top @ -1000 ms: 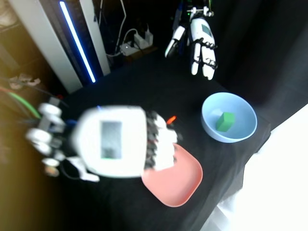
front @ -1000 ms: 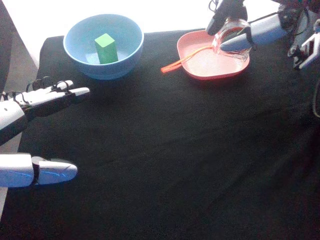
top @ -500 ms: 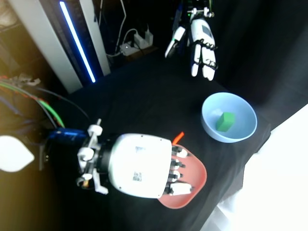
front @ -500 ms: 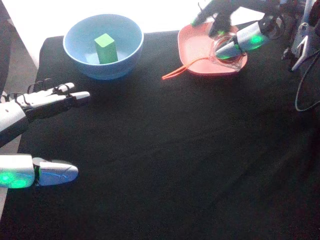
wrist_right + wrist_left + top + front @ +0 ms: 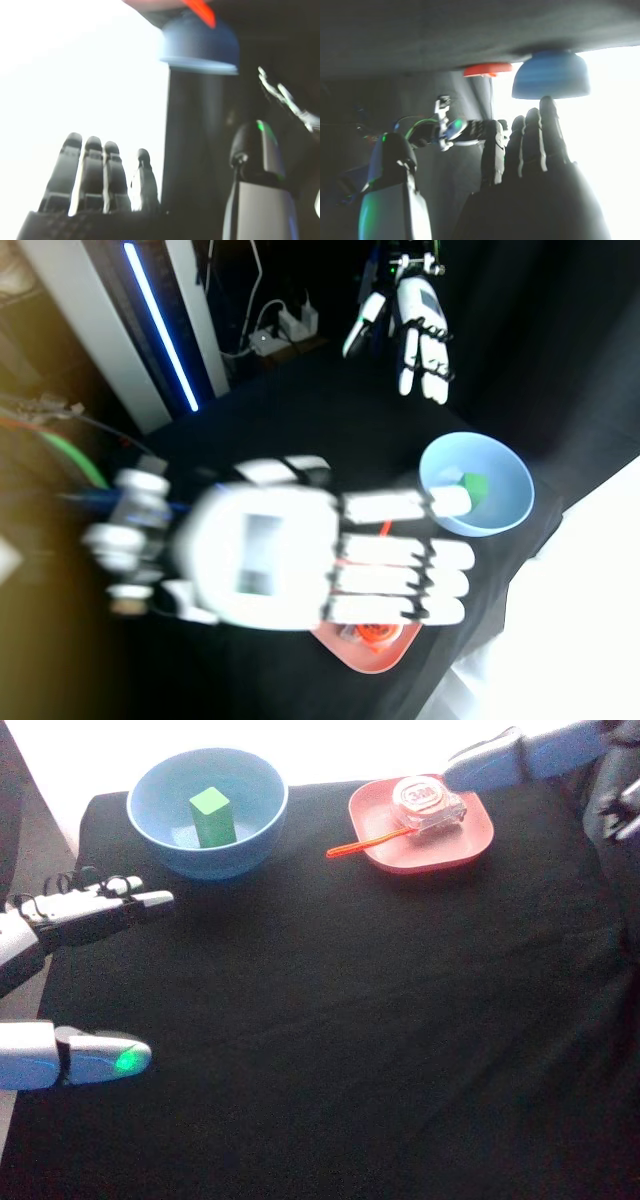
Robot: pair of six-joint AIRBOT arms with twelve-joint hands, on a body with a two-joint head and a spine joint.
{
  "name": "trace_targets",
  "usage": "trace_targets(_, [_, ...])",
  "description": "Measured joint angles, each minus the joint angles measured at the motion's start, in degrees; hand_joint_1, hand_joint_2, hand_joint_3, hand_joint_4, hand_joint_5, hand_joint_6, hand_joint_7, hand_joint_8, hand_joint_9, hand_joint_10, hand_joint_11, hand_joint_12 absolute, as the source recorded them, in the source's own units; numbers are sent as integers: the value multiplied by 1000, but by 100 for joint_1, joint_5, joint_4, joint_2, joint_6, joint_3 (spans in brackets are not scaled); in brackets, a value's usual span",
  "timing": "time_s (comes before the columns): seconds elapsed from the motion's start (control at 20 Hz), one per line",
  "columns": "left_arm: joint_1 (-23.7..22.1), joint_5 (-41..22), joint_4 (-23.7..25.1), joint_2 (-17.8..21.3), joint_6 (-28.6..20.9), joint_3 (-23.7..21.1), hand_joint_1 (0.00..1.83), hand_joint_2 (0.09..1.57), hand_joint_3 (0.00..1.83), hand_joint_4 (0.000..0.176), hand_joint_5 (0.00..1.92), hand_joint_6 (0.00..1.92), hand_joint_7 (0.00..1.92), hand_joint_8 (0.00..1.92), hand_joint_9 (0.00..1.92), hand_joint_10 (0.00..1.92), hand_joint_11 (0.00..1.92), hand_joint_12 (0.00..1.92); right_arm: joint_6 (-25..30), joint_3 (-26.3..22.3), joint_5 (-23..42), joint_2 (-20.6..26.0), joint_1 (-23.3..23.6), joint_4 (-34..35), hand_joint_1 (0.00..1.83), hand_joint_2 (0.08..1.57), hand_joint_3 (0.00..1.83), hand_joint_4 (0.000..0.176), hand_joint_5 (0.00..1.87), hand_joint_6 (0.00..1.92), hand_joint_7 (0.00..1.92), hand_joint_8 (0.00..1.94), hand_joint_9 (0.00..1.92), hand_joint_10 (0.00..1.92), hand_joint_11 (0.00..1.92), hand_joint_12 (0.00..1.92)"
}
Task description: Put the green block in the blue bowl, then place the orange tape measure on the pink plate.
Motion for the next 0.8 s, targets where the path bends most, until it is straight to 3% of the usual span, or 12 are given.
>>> trace_targets(0.05, [103,-221,-74,39,-2,-42,711,908,0,135,131,0,40,12,21,8,64,157,0,-249,199,275,-4,109,730,781,0,163,0,0,0,0,0,0,0,0])
trace_targets(0.1, [203,-428,-199,103,4,-111,705,900,0,120,126,0,15,2,3,1,19,141,-7,-505,492,542,-61,334,693,782,0,173,0,0,0,0,0,0,0,0])
trace_targets(0.15, [299,-614,-284,199,15,-188,706,897,0,131,109,0,2,0,0,0,24,147,-181,-837,870,813,-267,844,766,793,0,175,0,0,0,0,0,0,0,0])
trace_targets(0.2, [442,-844,-369,289,44,-269,717,895,0,122,108,0,9,3,0,0,19,147,-348,-1045,1217,977,-487,1224,759,811,6,176,0,0,0,0,0,0,0,0])
trace_targets(0.3, [763,-1436,-684,431,197,-435,742,883,0,115,105,0,33,10,45,15,76,178,-745,-1443,2013,1231,-1384,1969,877,824,8,176,0,0,0,0,0,0,0,0])
trace_targets(0.4, [909,-1851,-802,472,317,-507,731,860,3,155,140,1,69,3,91,0,38,407,-931,-1707,2398,1270,-1878,2492,874,785,0,176,0,0,0,0,0,0,0,0])
trace_targets(0.45, [966,-2070,-841,492,350,-579,685,917,0,172,124,0,53,0,84,4,10,551,-1021,-1858,2741,1316,-2127,2837,866,721,0,176,0,0,0,0,0,0,0,0])
trace_targets(0.5, [1016,-2288,-839,492,374,-588,599,965,0,164,97,0,52,3,75,1,1,666,-1106,-1980,3241,1349,-2455,3254,861,670,0,176,0,0,0,0,0,0,0,0])
trace_targets(0.55, [994,-2347,-911,490,461,-599,539,932,0,174,78,0,31,1,49,0,0,648,-1145,-2072,3672,1342,-2782,3703,854,659,0,176,0,0,0,0,0,0,0,0])
trace_targets(0.6, [940,-2374,-997,461,461,-597,485,949,2,152,52,1,3,0,32,0,0,491,-1158,-2153,4124,1298,-3158,4162,777,765,30,176,0,0,0,0,0,0,0,0])
trace_targets(0.7, [872,-2391,-1003,402,474,-599,463,958,3,151,50,0,0,0,23,1,0,425,-1167,-2256,4496,1207,-3436,4568,759,768,25,176,0,0,0,0,0,0,0,0])
trace_targets(0.8, [678,-2371,-855,280,496,-599,382,975,9,94,1,0,17,6,73,19,9,421,-1169,-2321,4861,1047,-3528,4752,750,804,32,176,0,0,0,0,0,0,0,0])
